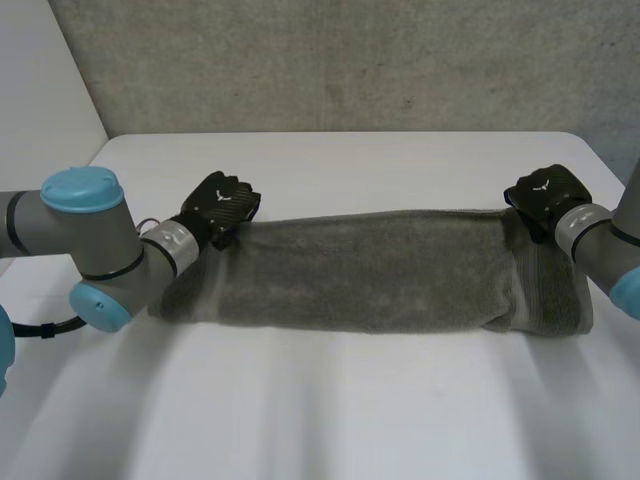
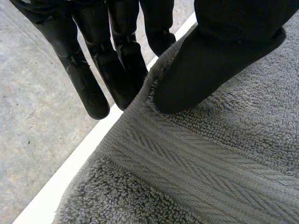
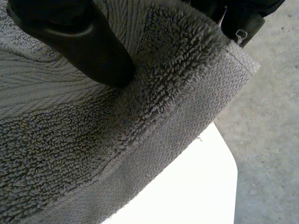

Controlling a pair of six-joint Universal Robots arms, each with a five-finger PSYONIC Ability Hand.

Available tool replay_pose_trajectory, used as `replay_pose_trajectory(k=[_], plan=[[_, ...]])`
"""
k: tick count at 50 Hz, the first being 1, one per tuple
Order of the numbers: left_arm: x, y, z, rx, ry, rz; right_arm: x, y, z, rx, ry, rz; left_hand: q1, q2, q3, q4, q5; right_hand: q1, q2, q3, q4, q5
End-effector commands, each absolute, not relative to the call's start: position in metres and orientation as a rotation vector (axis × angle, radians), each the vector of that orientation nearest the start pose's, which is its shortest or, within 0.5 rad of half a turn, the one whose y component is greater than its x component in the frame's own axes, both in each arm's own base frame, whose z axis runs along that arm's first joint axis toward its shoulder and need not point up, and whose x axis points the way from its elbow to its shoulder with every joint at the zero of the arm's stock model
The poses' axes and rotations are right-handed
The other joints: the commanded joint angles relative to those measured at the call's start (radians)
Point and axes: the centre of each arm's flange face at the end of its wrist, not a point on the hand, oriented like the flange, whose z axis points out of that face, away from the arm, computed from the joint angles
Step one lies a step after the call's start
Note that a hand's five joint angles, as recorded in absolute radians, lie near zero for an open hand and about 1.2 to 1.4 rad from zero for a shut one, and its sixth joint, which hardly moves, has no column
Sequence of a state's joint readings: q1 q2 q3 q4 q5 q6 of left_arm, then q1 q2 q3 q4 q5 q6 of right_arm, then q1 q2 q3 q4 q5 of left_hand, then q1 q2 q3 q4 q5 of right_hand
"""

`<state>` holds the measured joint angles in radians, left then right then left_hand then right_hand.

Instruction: Fold the laundry

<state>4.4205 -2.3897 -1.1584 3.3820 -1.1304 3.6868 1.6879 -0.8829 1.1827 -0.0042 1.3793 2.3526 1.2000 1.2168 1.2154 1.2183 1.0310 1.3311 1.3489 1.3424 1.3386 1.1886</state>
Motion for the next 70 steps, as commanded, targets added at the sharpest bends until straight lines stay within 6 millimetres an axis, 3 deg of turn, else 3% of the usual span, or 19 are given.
replay_pose_trajectory(k=[1,4,5,6,7,8,12,18,22,27,34,36,43,49,58,64,65,67,70], plan=[[-0.296,-0.377,0.131,1.442,2.042,-2.175,0.195,-0.401,0.160,-1.415,2.418,-1.981,0.196,0.179,0.181,0.178,0.191,0.065,0.047,0.054,0.058,0.033],[-0.296,-0.377,0.130,1.441,2.046,-2.173,0.194,-0.402,0.160,-1.421,2.418,-1.984,0.196,0.179,0.181,0.178,0.191,0.065,0.047,0.054,0.058,0.033],[-0.296,-0.377,0.129,1.442,2.050,-2.170,0.194,-0.402,0.161,-1.418,2.419,-1.986,-0.042,-0.059,-0.057,-0.060,-0.047,-0.248,-0.266,-0.259,-0.255,-0.280],[-0.295,-0.376,0.128,1.439,2.054,-2.166,0.194,-0.403,0.162,-1.405,2.426,-1.999,-0.686,-0.703,-0.702,-0.705,-0.692,-1.094,-1.112,-1.105,-1.101,-1.126],[-0.295,-0.376,0.128,1.439,2.054,-2.166,0.194,-0.403,0.162,-1.405,2.426,-1.999,-0.693,-0.710,-0.708,-0.711,-0.698,-1.102,-1.120,-1.114,-1.110,-1.134],[-0.296,-0.375,0.128,1.443,2.055,-2.163,0.192,-0.404,0.163,-1.392,2.441,-2.010,-1.025,-1.042,-1.041,-1.044,-1.031,-1.157,-1.174,-1.168,-1.164,-1.189],[-0.295,-0.374,0.130,1.440,2.054,-2.161,0.191,-0.405,0.170,-1.361,2.458,-2.051,-1.025,-1.042,-1.041,-1.044,-1.031,-1.157,-1.174,-1.168,-1.164,-1.189],[-0.289,-0.370,0.148,1.379,2.039,-2.161,0.186,-0.399,0.210,-1.191,2.415,-2.167,-1.025,-1.042,-1.041,-1.044,-1.031,-1.157,-1.174,-1.168,-1.164,-1.189],[-0.280,-0.356,0.171,1.328,2.026,-2.164,0.183,-0.382,0.236,-1.038,2.381,-2.197,-1.025,-1.042,-1.041,-1.044,-1.031,-1.157,-1.174,-1.168,-1.164,-1.189],[-0.266,-0.332,0.187,1.307,2.038,-2.149,0.184,-0.354,0.244,-1.013,2.340,-2.149,-1.025,-1.042,-1.041,-1.044,-1.031,-1.157,-1.174,-1.168,-1.164,-1.189],[-0.248,-0.296,0.191,1.263,2.132,-2.115,0.172,-0.327,0.225,-1.030,2.382,-1.978,-1.025,-1.041,-1.040,-1.043,-1.030,-1.157,-1.174,-1.168,-1.164,-1.189],[-0.243,-0.279,0.186,1.205,2.258,-2.103,0.160,-0.314,0.213,-1.004,2.446,-1.864,-1.025,-1.041,-1.040,-1.043,-1.030,-1.114,-1.132,-1.126,-1.122,-1.146],[-0.234,-0.256,0.178,0.986,2.542,-2.118,0.144,-0.292,0.179,-0.923,2.523,-1.662,-1.022,-1.039,-1.037,-1.040,-1.027,-1.073,-1.091,-1.084,-1.080,-1.105],[-0.228,-0.252,0.168,0.818,2.634,-2.188,0.127,-0.294,0.165,-0.860,2.533,-1.658,-1.016,-1.033,-1.031,-1.034,-1.021,-1.015,-1.032,-1.026,-1.022,-1.047],[-0.226,-0.253,0.168,0.799,2.563,-2.270,0.123,-0.302,0.144,-0.842,2.554,-1.598,-1.016,-1.033,-1.031,-1.034,-1.021,-0.820,-0.838,-0.832,-0.828,-0.852],[-0.225,-0.252,0.171,0.801,2.549,-2.283,0.114,-0.309,0.135,-0.818,2.584,-1.582,-1.016,-1.033,-1.031,-1.034,-1.021,-0.386,-0.404,-0.397,-0.393,-0.418],[-0.225,-0.253,0.171,0.799,2.546,-2.285,0.112,-0.311,0.135,-0.812,2.589,-1.589,-1.019,-1.036,-1.034,-1.037,-1.024,-0.136,-0.154,-0.147,-0.143,-0.168],[-0.224,-0.253,0.170,0.796,2.548,-2.283,0.109,-0.312,0.136,-0.810,2.596,-1.600,-1.019,-1.036,-1.034,-1.037,-1.024,0.063,0.045,0.052,0.056,0.031],[-0.224,-0.253,0.170,0.796,2.548,-2.283,0.100,-0.321,0.142,-0.793,2.608,-1.658,-1.019,-1.036,-1.034,-1.037,-1.024,0.065,0.047,0.054,0.058,0.033]])
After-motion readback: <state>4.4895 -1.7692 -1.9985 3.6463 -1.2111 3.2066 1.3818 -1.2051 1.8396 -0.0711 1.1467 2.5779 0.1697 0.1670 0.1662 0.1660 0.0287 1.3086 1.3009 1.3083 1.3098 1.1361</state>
